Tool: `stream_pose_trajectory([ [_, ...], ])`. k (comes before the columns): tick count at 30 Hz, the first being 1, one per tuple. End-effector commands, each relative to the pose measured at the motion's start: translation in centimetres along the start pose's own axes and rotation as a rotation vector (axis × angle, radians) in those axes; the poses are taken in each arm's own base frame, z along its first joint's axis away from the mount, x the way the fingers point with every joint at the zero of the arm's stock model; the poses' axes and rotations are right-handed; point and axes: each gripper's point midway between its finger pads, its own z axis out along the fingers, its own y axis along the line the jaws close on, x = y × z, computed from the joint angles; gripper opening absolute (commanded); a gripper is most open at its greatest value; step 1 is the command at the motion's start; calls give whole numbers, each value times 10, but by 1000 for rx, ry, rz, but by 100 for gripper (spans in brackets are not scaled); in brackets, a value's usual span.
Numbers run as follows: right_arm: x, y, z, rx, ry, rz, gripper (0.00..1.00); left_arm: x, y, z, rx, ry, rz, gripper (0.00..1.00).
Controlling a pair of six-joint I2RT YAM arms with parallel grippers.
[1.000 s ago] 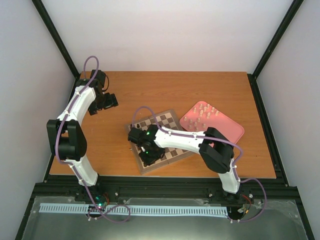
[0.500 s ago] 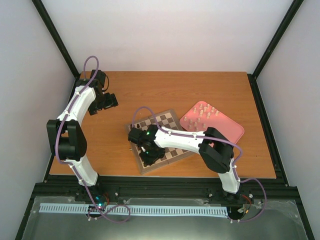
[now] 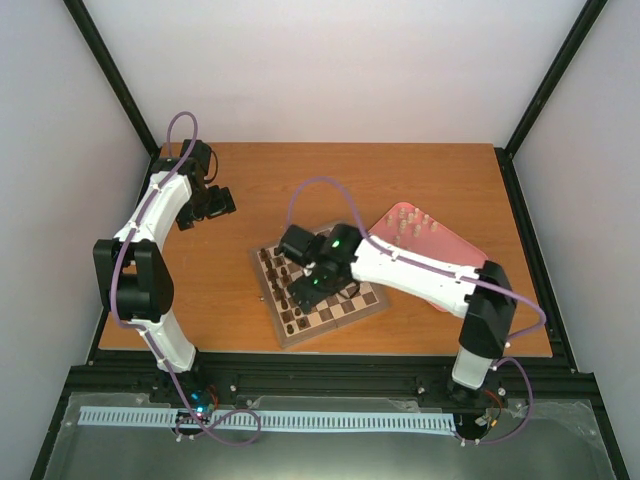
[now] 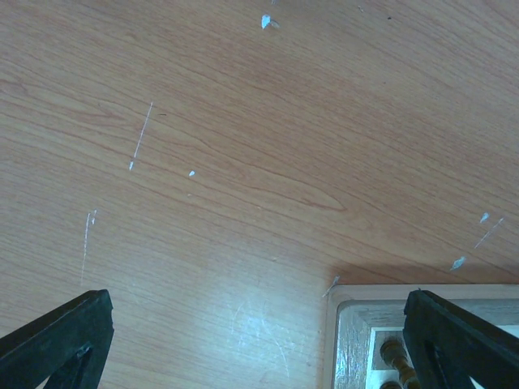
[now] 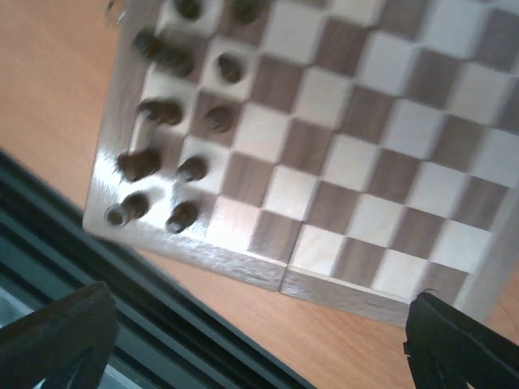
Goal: Set up the chess pieces on the board
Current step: Reset both arms
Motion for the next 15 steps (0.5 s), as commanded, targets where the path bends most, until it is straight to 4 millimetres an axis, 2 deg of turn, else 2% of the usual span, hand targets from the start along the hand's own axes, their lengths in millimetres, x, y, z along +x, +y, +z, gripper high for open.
stream_pose_trajectory([
  [1,-24,-60,-42,79,-117,121,100,-10,-3,-22,18,-61,1,100],
  [5,-40,-129,-63,79,-194,292,100,-16,-5,-32,29,-81,-2,100],
  [10,-44,-216,-74,60,-257,492,100,-25,-5,-51,25,-117,-7,100],
  [15,-48,-261,-88,24,-354,630,100,-23,-4,-59,35,-119,-13,100],
])
